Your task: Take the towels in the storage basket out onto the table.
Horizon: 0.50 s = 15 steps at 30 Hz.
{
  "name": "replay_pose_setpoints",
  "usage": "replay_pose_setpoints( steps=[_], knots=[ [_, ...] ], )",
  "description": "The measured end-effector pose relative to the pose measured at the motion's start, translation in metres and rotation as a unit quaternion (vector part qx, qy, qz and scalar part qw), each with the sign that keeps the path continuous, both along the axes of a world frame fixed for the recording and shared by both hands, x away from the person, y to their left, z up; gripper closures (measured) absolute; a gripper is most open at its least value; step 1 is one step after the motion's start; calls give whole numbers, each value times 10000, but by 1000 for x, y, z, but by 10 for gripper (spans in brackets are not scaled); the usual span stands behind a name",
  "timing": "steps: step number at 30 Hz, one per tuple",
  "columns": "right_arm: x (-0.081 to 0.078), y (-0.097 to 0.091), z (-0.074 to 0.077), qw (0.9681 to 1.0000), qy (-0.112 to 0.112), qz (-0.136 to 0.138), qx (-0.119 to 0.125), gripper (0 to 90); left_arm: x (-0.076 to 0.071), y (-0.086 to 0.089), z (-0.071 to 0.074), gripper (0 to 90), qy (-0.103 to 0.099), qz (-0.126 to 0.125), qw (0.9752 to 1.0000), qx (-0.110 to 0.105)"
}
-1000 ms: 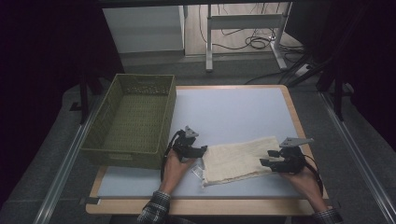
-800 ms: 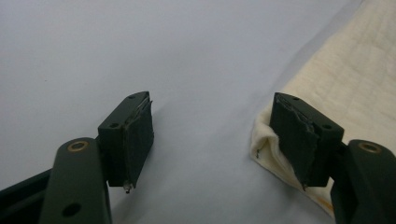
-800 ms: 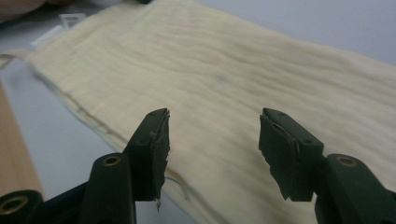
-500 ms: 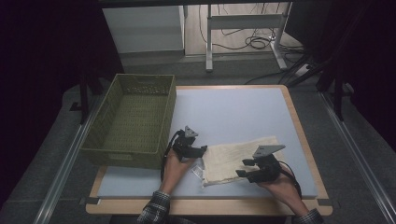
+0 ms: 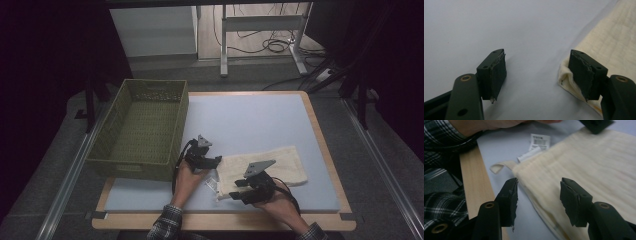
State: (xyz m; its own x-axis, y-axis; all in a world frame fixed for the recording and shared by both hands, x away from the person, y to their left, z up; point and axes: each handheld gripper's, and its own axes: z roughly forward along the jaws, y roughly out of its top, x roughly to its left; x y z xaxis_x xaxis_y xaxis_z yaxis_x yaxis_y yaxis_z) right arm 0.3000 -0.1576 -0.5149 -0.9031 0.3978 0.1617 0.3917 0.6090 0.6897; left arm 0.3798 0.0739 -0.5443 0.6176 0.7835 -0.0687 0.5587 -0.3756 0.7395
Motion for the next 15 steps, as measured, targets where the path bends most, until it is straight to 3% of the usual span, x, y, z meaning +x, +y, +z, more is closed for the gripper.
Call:
replay_pose_setpoints(
  steps=[11, 13, 15],
  knots=[
    [-7, 35, -6, 9998, -102, 131, -67, 488, 0, 0, 0, 311, -6, 1, 10000, -3],
    [-10, 43, -10, 9988, -274, 127, -376, 518, 0, 0, 0, 312, -9, 4, 10000, 0],
    [-13, 45, -11, 9967, -610, 82, -535, 624, 0, 0, 0, 316, -16, 13, 10000, 3]
  ],
)
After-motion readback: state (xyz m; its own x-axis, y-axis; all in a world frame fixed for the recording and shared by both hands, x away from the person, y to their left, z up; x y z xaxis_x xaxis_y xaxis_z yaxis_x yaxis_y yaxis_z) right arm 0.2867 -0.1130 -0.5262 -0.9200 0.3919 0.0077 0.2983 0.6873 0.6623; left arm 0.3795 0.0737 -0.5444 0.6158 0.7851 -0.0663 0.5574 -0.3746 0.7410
